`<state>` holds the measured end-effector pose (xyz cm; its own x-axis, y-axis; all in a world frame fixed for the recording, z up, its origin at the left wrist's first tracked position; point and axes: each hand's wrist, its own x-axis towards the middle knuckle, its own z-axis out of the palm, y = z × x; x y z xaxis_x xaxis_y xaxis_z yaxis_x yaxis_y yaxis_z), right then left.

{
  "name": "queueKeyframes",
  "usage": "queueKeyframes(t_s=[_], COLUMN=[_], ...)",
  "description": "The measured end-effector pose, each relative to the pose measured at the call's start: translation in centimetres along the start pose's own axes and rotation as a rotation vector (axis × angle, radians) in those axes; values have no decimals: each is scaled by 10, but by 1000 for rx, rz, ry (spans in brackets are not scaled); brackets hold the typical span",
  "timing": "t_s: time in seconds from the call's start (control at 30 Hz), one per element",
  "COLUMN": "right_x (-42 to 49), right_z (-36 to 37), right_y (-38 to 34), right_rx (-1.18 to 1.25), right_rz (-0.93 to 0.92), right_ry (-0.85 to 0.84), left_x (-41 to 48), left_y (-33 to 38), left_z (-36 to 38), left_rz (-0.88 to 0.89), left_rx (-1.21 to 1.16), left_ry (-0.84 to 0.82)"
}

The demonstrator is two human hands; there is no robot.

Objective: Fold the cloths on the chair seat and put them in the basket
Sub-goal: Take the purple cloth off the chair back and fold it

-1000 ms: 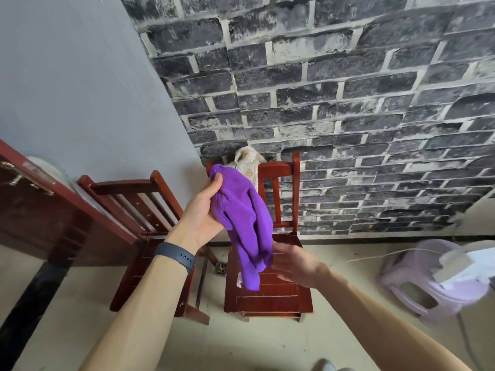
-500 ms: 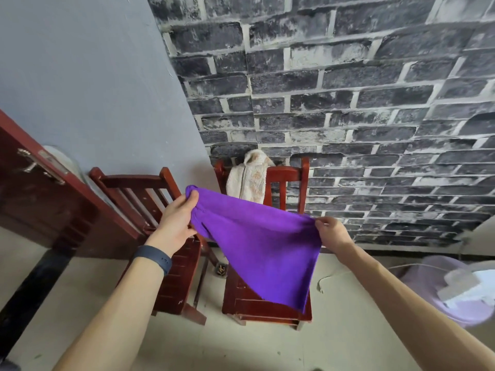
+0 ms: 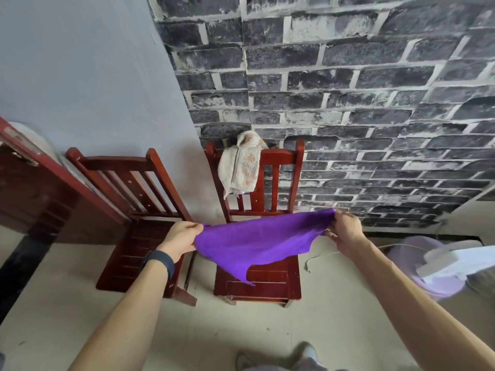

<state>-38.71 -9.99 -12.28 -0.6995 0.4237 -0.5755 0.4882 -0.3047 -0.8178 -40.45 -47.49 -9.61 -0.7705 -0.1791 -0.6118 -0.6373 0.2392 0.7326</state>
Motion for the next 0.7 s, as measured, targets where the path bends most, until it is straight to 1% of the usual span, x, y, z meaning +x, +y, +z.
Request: queueKeyframes(t_s=[0.03, 0.07, 0.1, 0.13, 0.17, 0.2, 0.27, 0.33, 0.43, 0.5, 0.6, 0.7], right_x=[-1, -1, -4, -6, -8, -10, -16, -28, -41, -45, -53, -62], right_z=[0, 0, 1, 2, 3, 4, 6, 10, 24, 34, 54, 73], right_y=[4, 10, 15, 19, 22, 26, 33, 46, 76, 94, 111, 121], right_rx=[-7, -11, 0, 27, 67, 107, 129, 47, -93, -144, -213, -291], right_rz=[5, 15, 24, 38, 52, 61, 78, 124, 259, 293, 338, 371], right_ry=[23, 38, 47, 50, 45, 36, 19, -13, -71, -112, -222, -343], left_x=[3, 8, 10, 10, 8, 8, 10, 11, 2, -7, -21, -35], left_y=[-6, -13, -19, -25, -30, -36, -39, -35, -15, 1, 24, 44], left_z=[3, 4, 4, 4, 5, 4, 4, 8, 15, 16, 4, -19], left_rz=[27, 70, 117, 153, 181, 209, 254, 343, 482, 551, 618, 656], left_rx=[66, 208, 401, 606, 740, 796, 689, 555, 527, 526, 490, 356], left_ry=[51, 114, 166, 187, 199, 197, 162, 108, -28, -87, -77, -69])
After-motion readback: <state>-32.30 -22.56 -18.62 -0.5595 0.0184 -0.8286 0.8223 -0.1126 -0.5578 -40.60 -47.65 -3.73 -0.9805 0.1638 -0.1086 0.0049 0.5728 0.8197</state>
